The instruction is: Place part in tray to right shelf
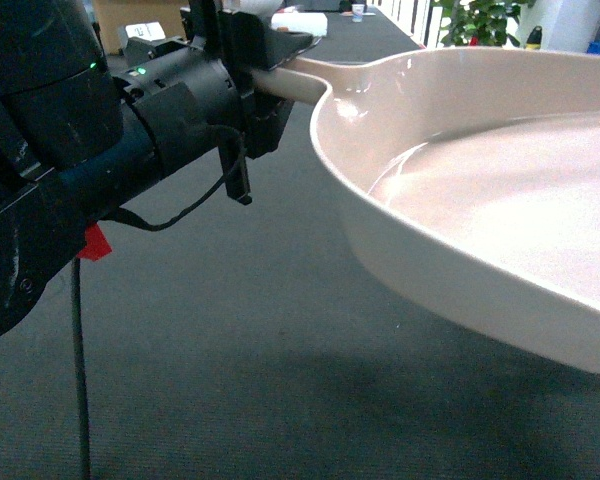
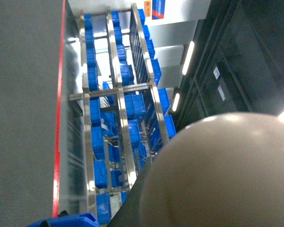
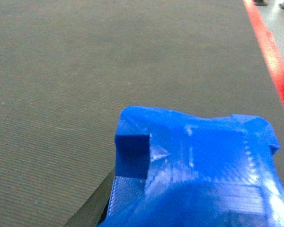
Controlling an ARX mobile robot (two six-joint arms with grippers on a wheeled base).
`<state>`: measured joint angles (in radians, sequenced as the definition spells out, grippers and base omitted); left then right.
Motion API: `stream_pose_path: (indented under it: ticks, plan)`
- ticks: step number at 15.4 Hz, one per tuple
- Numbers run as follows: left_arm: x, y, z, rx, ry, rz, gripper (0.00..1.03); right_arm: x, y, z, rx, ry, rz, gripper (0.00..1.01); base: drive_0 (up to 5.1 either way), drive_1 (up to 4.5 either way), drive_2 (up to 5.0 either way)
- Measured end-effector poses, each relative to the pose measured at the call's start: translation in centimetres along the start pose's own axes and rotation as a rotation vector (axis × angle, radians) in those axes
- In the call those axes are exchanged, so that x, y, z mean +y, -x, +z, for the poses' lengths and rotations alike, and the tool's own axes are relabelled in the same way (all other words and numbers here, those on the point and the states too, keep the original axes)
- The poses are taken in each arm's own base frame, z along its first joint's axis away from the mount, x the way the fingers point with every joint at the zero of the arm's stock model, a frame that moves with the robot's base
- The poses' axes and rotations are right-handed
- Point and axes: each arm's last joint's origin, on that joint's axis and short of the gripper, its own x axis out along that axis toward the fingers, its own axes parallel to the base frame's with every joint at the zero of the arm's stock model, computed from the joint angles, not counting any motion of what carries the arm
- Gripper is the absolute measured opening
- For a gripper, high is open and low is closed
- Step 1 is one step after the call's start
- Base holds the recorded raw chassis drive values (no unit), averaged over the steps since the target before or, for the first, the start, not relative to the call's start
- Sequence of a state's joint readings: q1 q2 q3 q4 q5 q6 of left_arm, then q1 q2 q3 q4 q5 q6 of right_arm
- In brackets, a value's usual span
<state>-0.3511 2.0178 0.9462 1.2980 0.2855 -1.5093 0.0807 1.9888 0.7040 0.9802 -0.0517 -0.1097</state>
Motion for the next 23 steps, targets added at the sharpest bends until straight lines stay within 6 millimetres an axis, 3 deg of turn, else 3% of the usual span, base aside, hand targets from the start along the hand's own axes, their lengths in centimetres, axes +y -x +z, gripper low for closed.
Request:
stream_pose_path:
  ticks: [3,5,8,10,12,13,14,16,18,23]
  plan:
    - [0.0,-0.1,0.1,0.001,0.011,0.012,0.12,-3.2,5.9,2.7,-0.033,-0.013,-0.140,0.47,0.0,0.00,0.0]
    - [0.1,0.0,0.1,0.001,-0.014,0.013,0.12,-3.0,9.2,7.3,-0.198,-0.025,-0.151,0.47,0.0,0.00,0.0]
    - [0.1,0.0,0.2,-0.003,-0.022,0.015,0.12,1.0,11.9,11.4,-0.351,-0.048,0.005,0.47,0.0,0.00,0.0]
    - [0.1,0.0,0.2,-0.002,-0.022,0.014,0.12,4.8,11.6,13.1,-0.357,-0.075,0.151,0.47,0.0,0.00,0.0]
    - [0.1,0.0,0.2,-0.002,-0.022,0.015,0.12,8.5,10.3,12.7,-0.265,-0.085,0.252,0.47,0.0,0.00,0.0]
    - [0.1,0.0,0.2,-0.003,-0.022,0.016,0.12,11.3,9.1,11.7,-0.180,-0.066,0.268,0.47,0.0,0.00,0.0]
    - [0.1,0.0,0.2,-0.002,-0.030,0.016,0.12,11.7,9.3,11.9,-0.190,-0.048,0.240,0.69,0.0,0.00,0.0]
    - [0.2,0.0,0.2,-0.002,-0.030,0.017,0.12,10.9,10.3,12.8,-0.228,-0.048,0.214,0.84,0.0,0.00,0.0]
    - [0.2,0.0,0.2,-0.001,-0.033,0.016,0.12,8.5,12.1,14.0,-0.305,-0.063,0.138,1.00,0.0,0.00,0.0]
    - [0.2,0.0,0.2,-0.002,-0.035,0.016,0.12,2.5,15.5,13.6,-0.382,-0.096,-0.063,0.98,0.0,0.00,0.0]
